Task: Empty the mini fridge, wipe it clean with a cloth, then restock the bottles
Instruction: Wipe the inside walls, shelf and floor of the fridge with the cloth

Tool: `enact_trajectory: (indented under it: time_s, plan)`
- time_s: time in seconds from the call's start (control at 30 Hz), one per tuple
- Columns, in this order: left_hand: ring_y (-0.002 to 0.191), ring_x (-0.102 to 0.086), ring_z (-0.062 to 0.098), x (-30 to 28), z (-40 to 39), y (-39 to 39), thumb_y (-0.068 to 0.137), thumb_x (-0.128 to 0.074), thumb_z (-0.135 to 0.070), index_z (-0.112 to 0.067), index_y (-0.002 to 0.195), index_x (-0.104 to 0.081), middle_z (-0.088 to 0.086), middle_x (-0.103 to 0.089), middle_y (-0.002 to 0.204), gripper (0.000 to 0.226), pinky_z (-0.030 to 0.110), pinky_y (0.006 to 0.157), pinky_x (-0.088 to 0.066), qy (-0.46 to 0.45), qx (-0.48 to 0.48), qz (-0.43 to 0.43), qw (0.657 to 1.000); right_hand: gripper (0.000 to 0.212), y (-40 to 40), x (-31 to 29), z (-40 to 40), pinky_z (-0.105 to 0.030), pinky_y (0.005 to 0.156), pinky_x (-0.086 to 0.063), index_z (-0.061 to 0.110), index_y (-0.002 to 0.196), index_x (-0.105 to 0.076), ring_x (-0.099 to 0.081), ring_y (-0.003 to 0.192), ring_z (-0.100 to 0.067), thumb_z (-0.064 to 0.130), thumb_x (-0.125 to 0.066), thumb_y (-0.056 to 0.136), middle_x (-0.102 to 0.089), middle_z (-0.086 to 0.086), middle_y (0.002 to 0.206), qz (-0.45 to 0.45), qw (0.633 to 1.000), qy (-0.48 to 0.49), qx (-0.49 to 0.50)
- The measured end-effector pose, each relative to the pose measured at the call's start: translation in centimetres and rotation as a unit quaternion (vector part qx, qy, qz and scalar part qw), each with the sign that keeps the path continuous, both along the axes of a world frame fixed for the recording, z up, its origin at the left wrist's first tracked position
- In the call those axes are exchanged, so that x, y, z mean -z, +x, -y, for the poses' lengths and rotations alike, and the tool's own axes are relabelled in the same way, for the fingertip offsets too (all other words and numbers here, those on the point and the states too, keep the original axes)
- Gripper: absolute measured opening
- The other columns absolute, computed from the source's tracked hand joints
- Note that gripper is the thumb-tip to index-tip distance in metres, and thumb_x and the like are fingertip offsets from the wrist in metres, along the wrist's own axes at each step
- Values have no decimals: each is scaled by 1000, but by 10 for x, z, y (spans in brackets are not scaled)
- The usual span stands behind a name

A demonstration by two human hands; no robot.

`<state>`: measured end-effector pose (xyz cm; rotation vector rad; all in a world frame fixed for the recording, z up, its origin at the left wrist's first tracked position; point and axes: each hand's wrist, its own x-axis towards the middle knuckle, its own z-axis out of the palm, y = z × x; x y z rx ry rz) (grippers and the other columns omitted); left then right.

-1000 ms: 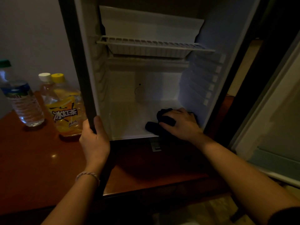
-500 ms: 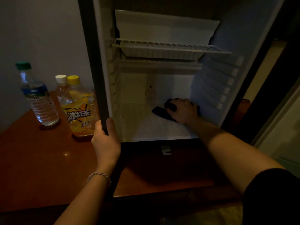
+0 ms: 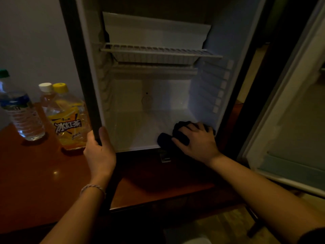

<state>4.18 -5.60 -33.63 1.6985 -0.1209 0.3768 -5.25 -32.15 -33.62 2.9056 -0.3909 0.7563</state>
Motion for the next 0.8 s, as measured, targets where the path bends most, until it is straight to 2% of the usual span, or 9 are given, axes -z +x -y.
enact_trajectory:
  time_s: [0.07,0.13,0.3,0.5,0.63,0.7,0.8]
  plan:
    - [94,-57,22,1,0,1,101,-33,-59,-13,119,-54,3,-59,104,54,31,73,-44,4,-7,3,1000,51,5,1,-5,-46,79,-44,30,107,-66,-60,103,-32,66,-36,89,-70,0,107,-11,999,-23,38]
    - [94,-56,21,1,-1,2,101,-33,-57,-15,118,-53,2,-58,103,50,31,72,-43,5,-9,-3,1000,52,12,-2,-8,-48,82,-43,29,110,-64,-59,106,-33,65,-33,90,-70,-2,108,-21,998,-22,57]
    - [82,-56,15,2,-1,3,101,-33,-57,-21,110,-51,-1,-57,97,41,27,64,-41,17,-12,4,1000,49,39,-17,6,-50,98,-34,36,127,-54,-45,125,-29,67,-34,94,-60,4,130,-79,993,71,46]
    - [87,-57,20,5,0,7,99,-31,-60,-21,107,-50,-2,-58,93,44,33,69,-41,25,-20,3,1000,47,94,-23,27,-43,88,-36,38,121,-57,-50,117,-30,68,-35,92,-64,2,124,-88,993,75,39]
    - [86,-60,23,7,-1,10,98,-30,-63,-21,104,-51,-2,-59,91,47,37,71,-49,33,-27,8,999,51,123,-23,28,-44,92,-35,36,126,-56,-47,121,-30,67,-32,93,-62,-3,126,-79,990,71,94]
    - [85,-60,23,7,-1,9,96,-29,-66,-18,105,-52,1,-60,91,54,32,64,-46,35,-28,9,999,53,128,-23,26,-47,95,-35,32,131,-55,-45,124,-32,64,-33,95,-61,-5,128,-76,988,72,113]
    - [86,-59,21,5,-2,7,96,-29,-62,-19,108,-51,1,-61,95,50,24,60,-39,33,-18,8,999,52,123,-20,24,-46,92,-37,30,131,-56,-49,120,-31,61,-33,96,-63,-4,127,-62,990,50,119]
